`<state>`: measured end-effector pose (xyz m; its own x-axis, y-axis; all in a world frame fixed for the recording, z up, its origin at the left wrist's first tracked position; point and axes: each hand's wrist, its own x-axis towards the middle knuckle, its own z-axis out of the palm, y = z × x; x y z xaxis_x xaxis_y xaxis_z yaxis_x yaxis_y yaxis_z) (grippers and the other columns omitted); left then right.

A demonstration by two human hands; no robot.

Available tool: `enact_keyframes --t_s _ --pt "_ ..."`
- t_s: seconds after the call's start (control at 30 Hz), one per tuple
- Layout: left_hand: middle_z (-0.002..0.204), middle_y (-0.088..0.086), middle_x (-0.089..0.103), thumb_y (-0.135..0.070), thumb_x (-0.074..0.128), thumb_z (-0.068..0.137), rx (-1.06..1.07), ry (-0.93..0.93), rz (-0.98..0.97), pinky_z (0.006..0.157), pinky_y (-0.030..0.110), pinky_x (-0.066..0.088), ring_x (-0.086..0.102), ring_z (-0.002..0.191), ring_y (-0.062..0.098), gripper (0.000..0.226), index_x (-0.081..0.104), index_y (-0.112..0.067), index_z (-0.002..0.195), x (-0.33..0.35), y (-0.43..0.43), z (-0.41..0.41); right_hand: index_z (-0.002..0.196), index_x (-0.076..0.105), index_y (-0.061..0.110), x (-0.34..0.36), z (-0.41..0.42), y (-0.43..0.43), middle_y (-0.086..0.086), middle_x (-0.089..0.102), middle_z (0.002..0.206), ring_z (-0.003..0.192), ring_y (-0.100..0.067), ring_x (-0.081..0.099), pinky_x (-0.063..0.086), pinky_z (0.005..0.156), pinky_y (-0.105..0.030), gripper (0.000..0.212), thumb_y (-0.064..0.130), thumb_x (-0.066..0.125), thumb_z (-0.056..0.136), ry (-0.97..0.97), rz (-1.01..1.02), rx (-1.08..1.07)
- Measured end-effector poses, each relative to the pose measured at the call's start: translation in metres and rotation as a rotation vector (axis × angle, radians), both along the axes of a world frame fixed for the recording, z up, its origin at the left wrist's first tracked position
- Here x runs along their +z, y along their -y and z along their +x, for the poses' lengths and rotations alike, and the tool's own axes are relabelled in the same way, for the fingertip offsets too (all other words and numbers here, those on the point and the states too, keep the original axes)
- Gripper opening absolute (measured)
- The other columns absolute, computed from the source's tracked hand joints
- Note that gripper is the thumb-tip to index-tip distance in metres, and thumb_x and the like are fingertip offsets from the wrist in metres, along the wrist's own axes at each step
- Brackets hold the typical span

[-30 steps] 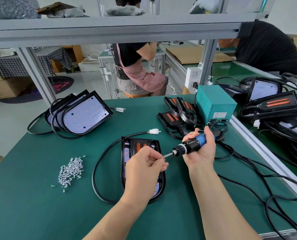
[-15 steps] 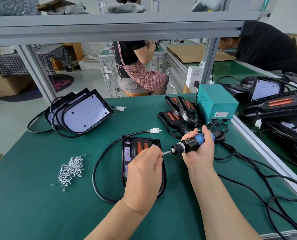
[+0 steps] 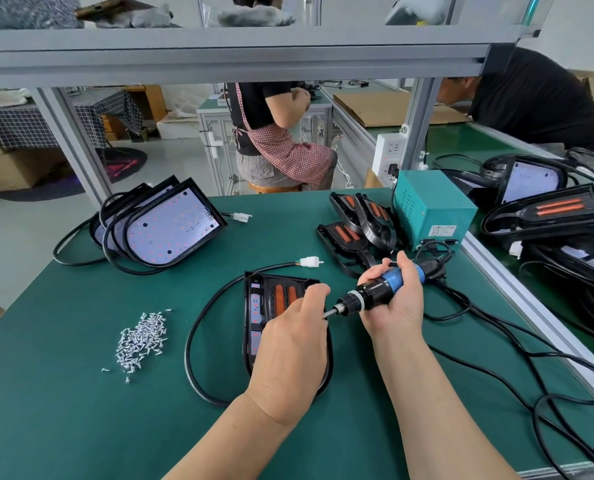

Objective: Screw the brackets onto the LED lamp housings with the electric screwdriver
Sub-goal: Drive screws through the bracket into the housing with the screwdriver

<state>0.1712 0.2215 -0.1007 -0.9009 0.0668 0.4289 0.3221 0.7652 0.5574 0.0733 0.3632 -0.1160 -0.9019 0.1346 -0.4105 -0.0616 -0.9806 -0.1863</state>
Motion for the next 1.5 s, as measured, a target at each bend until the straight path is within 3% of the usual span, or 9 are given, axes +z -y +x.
enact_keyframes --t_s 0.1,0.23,0.3,0.4,0.53,0.73,1.0,1.37,1.5 --pt "0.108 0.000 0.066 -0.016 0.071 0.087 0.011 -0.003 -0.045 0.080 0.042 0.053 0.064 0.095 0.030 0.056 0.045 -0.021 0.137 0.001 0.003 0.002 0.095 0.056 0.008 0.000 0.001 0.000 -0.001 0.057 0.078 0.058 -0.011 0.052 0.051 0.050 -0.020 0.020 0.018 0.074 0.091 -0.015 0.016 0.019" --pt "0.133 -0.003 0.049 -0.040 0.081 0.072 0.133 -0.016 -0.093 0.103 0.035 0.036 0.043 0.126 0.023 0.083 0.043 -0.025 0.144 0.005 0.034 -0.005 0.094 0.056 0.007 0.002 0.001 -0.007 -0.001 0.058 0.071 0.054 -0.010 0.053 0.051 0.050 -0.020 0.021 0.019 0.073 0.091 -0.038 0.025 0.008" --pt "0.131 0.000 0.042 -0.050 0.079 0.074 0.239 0.116 -0.032 0.105 0.037 0.035 0.040 0.125 0.025 0.083 0.040 -0.035 0.146 0.006 0.056 -0.012 0.096 0.057 0.007 0.002 0.001 -0.010 -0.001 0.057 0.071 0.053 -0.010 0.053 0.051 0.051 -0.020 0.022 0.021 0.074 0.091 -0.048 0.063 0.008" --pt "0.122 -0.001 0.042 -0.060 0.075 0.073 0.208 0.407 0.132 0.092 0.033 0.039 0.049 0.109 0.018 0.084 0.029 -0.052 0.144 0.005 0.074 -0.021 0.099 0.058 0.009 0.004 0.001 -0.010 0.000 0.055 0.074 0.056 -0.008 0.053 0.050 0.052 -0.019 0.023 0.022 0.074 0.090 -0.088 0.111 0.019" --pt "0.115 -0.010 0.066 -0.044 0.082 0.076 0.082 0.536 0.341 0.094 0.035 0.051 0.065 0.102 0.015 0.082 0.031 -0.054 0.140 -0.003 0.073 -0.027 0.096 0.056 0.011 0.013 0.005 -0.010 0.001 0.049 0.071 0.056 -0.007 0.049 0.047 0.050 -0.018 0.018 0.024 0.068 0.094 -0.163 0.238 0.008" --pt "0.128 -0.013 0.061 -0.026 0.083 0.076 0.044 0.562 0.542 0.085 0.020 0.043 0.058 0.113 0.007 0.074 0.047 -0.055 0.133 -0.015 0.071 -0.033 0.096 0.055 0.014 0.032 0.014 0.000 0.001 0.053 0.066 0.052 -0.009 0.049 0.045 0.049 -0.020 0.018 0.020 0.071 0.090 -0.269 0.510 0.000" --pt "0.123 -0.016 0.061 -0.025 0.081 0.076 0.058 0.537 0.578 0.057 0.000 0.041 0.058 0.096 -0.005 0.072 0.048 -0.054 0.133 -0.018 0.069 -0.033 0.088 0.057 0.018 0.047 0.022 0.021 -0.003 0.050 0.066 0.049 -0.016 0.048 0.044 0.050 -0.027 0.016 0.019 0.072 0.084 -0.448 0.811 0.029" --pt "0.117 -0.017 0.061 -0.025 0.081 0.077 0.055 0.524 0.580 0.052 0.000 0.042 0.057 0.075 -0.002 0.071 0.047 -0.055 0.132 -0.019 0.069 -0.034 0.091 0.055 0.011 0.052 0.027 0.032 -0.003 0.048 0.063 0.048 -0.017 0.047 0.046 0.050 -0.029 0.017 0.016 0.071 0.086 -0.503 0.949 0.044" --pt "0.120 -0.015 0.059 -0.025 0.081 0.078 0.048 0.515 0.563 0.052 -0.002 0.040 0.056 0.080 -0.006 0.071 0.047 -0.053 0.134 -0.019 0.069 -0.034 0.093 0.056 0.011 0.051 0.027 0.031 -0.003 0.048 0.063 0.048 -0.018 0.048 0.047 0.051 -0.029 0.020 0.019 0.071 0.084 -0.501 0.964 0.046"
